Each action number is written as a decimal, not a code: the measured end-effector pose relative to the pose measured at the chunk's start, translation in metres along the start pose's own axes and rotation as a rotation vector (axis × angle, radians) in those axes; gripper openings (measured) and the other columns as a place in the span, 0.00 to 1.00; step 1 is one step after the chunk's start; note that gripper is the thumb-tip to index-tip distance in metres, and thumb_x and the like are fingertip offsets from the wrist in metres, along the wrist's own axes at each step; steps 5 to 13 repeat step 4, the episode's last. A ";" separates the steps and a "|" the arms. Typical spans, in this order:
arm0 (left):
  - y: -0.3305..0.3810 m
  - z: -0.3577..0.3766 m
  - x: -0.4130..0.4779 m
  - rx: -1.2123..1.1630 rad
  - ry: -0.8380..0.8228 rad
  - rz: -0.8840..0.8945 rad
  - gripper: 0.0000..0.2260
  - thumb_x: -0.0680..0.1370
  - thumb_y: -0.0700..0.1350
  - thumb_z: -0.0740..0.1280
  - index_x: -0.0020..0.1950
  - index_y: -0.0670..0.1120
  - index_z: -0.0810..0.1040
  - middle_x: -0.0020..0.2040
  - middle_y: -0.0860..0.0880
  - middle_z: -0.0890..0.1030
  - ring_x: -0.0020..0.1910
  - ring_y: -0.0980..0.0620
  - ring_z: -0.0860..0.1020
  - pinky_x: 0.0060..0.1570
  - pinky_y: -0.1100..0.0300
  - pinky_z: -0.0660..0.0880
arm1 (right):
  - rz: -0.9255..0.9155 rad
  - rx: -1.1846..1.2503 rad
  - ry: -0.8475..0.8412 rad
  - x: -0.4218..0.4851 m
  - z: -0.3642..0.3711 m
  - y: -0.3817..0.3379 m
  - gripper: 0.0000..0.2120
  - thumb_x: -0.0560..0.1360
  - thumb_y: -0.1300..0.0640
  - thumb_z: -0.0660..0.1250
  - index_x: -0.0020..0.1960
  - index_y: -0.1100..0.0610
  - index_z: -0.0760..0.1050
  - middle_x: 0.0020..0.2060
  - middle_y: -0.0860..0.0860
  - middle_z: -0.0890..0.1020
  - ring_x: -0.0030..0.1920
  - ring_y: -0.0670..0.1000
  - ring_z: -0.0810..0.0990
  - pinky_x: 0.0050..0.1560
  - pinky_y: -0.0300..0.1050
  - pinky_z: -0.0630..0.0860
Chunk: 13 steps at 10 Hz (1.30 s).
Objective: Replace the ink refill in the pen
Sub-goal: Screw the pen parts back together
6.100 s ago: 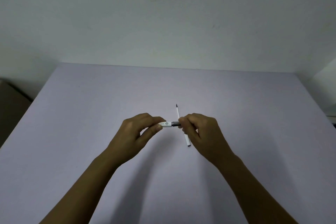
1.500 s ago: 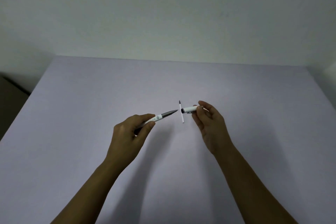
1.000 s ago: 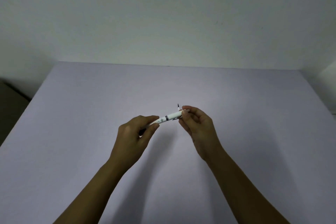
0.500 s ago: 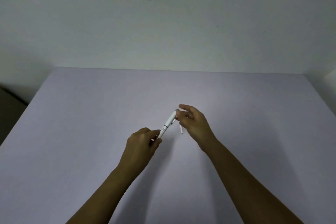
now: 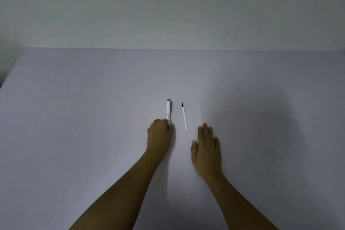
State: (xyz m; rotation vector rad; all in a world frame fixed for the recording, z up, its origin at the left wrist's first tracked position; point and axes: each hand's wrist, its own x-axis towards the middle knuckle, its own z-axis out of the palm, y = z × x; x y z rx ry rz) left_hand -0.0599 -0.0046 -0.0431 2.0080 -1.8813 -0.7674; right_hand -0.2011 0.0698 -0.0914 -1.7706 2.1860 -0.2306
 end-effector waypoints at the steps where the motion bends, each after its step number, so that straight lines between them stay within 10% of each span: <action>1: -0.006 0.012 0.000 0.003 0.052 0.047 0.10 0.78 0.42 0.62 0.42 0.37 0.78 0.37 0.40 0.79 0.31 0.48 0.71 0.34 0.58 0.67 | -0.003 -0.036 0.034 0.000 0.004 0.002 0.28 0.77 0.51 0.50 0.74 0.60 0.55 0.76 0.56 0.58 0.76 0.56 0.55 0.74 0.53 0.54; 13: -0.005 0.011 -0.001 -0.015 0.051 -0.019 0.12 0.78 0.46 0.63 0.44 0.38 0.77 0.40 0.40 0.78 0.33 0.49 0.70 0.35 0.59 0.68 | -0.015 0.060 -0.013 0.000 -0.007 0.003 0.26 0.80 0.54 0.52 0.75 0.59 0.50 0.77 0.55 0.53 0.77 0.53 0.50 0.75 0.49 0.48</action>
